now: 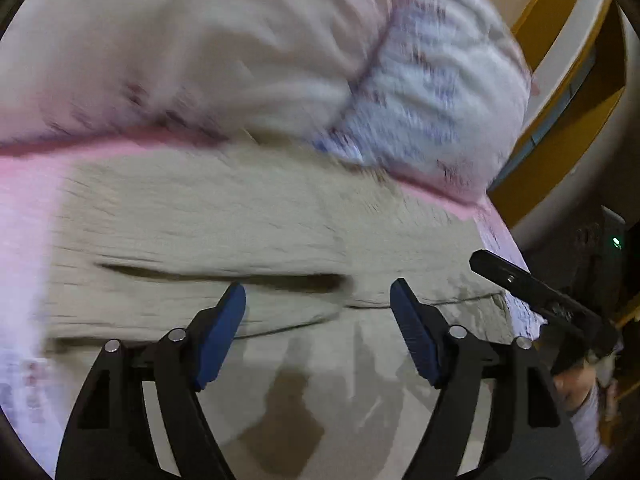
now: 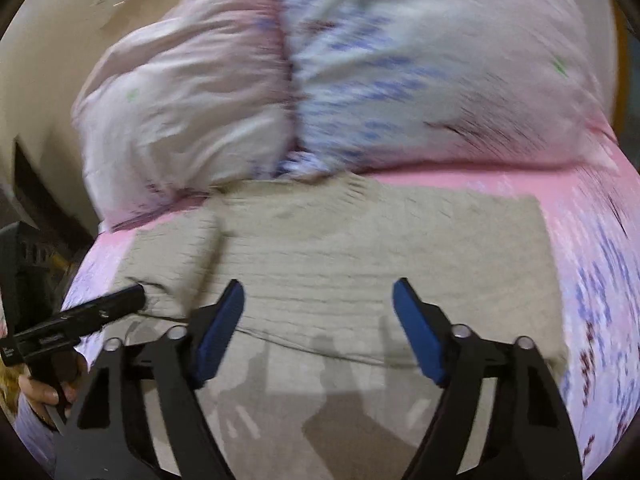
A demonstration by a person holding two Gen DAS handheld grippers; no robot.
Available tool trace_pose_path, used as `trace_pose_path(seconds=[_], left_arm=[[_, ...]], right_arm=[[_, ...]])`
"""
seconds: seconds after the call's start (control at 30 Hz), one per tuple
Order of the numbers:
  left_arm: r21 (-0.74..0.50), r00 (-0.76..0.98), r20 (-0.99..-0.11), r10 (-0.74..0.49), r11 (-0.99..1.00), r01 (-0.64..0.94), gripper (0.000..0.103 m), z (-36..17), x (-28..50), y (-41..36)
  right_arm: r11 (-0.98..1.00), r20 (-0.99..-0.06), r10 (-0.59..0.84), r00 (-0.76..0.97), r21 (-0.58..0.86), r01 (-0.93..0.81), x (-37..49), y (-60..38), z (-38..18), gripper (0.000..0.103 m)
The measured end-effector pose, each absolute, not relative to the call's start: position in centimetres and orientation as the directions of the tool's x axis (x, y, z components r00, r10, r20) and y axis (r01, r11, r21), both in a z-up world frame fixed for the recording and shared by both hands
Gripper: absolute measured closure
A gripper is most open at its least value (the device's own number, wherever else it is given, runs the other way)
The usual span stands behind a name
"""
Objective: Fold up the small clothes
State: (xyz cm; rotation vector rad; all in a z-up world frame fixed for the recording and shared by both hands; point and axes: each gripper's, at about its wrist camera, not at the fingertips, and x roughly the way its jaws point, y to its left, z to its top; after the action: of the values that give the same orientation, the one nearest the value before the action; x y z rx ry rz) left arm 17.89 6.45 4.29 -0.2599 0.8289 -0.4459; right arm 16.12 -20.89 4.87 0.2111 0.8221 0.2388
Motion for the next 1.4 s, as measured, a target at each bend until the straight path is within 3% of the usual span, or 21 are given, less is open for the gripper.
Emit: trace_pose_path(seconds=[0.13,0.2,0.3,0.57,0.63,0.67,0.7,0.8,0.93,1.07,1.2,1.3,1.4], left_arm=[[-0.387,0.689,-0.634,-0.352,0.915,0.111,0.029,5.2,16.6,14.4],[-0.46,0.688,-0.652,-0.32,0.888,-0.023,0.037,4.4,17.0,18.8],[-0.497,0.691,-0.659,-0.297,0.862,-0.103,0.037,3.6,16.4,22.0],[-0.501,0.666,-0.686,-0.293,0.854,-0.142,0.037,2.3,15.4,24.3],[-0.505,0.659,-0.688,-0.304,0.853,-0.133,0.037,2.0,15.2,24.3],[-0.506,0.656,-0.688,-0.309,0.853,-0.129,0.037,1.9,15.3,24.2],[-0.507,0.652,-0.69,-0.314,0.853,-0.125,0.037,1.8,15.6,24.0],[-0.529,0.637,-0.69,-0.344,0.84,-0.119,0.037,1.2,16.4,23.5],[-0.551,0.62,-0.686,-0.379,0.828,-0.103,0.037,0.7,17.1,22.7],[-0.567,0.613,-0.676,-0.409,0.82,-0.078,0.037,0.5,17.9,21.9],[-0.586,0.588,-0.677,-0.442,0.807,-0.069,0.036,-0.2,19.2,20.6],[-0.572,0.585,-0.684,-0.435,0.818,-0.06,0.036,-0.1,20.0,19.6],[-0.579,0.581,-0.683,-0.443,0.813,-0.061,0.036,0.0,20.4,19.1]], right_arm=[[0.92,-0.663,0.384,0.643,0.217,-0.326,16.7,-14.5,6.5,0.039],[0.892,-0.66,0.416,0.626,0.163,-0.421,16.8,-10.4,6.8,0.043],[0.836,-0.676,0.441,0.59,0.071,-0.544,17.2,-3.6,6.5,0.047],[0.789,-0.761,0.341,0.553,-0.088,-0.608,19.6,5.3,2.3,0.056],[0.802,-0.772,0.303,0.559,-0.111,-0.587,19.9,5.5,1.5,0.069],[0.81,-0.773,0.285,0.567,-0.122,-0.574,20.1,5.4,1.2,0.085],[0.823,-0.771,0.266,0.578,-0.131,-0.553,20.4,5.1,1.0,0.094],[0.859,-0.747,0.318,0.584,-0.034,-0.511,21.0,3.2,2.2,0.096],[0.92,-0.633,0.353,0.689,0.103,-0.377,20.1,-3.1,6.2,0.097],[0.952,-0.534,0.278,0.799,0.264,-0.155,18.2,-13.3,8.6,0.096],[0.898,-0.59,0.188,0.785,0.427,0.105,16.8,-23.7,5.9,0.096],[0.82,-0.666,0.262,0.699,0.535,0.203,16.7,-27.5,1.5,0.093],[0.72,-0.65,0.372,0.662,0.652,0.237,16.9,-29.3,-1.1,0.083]])
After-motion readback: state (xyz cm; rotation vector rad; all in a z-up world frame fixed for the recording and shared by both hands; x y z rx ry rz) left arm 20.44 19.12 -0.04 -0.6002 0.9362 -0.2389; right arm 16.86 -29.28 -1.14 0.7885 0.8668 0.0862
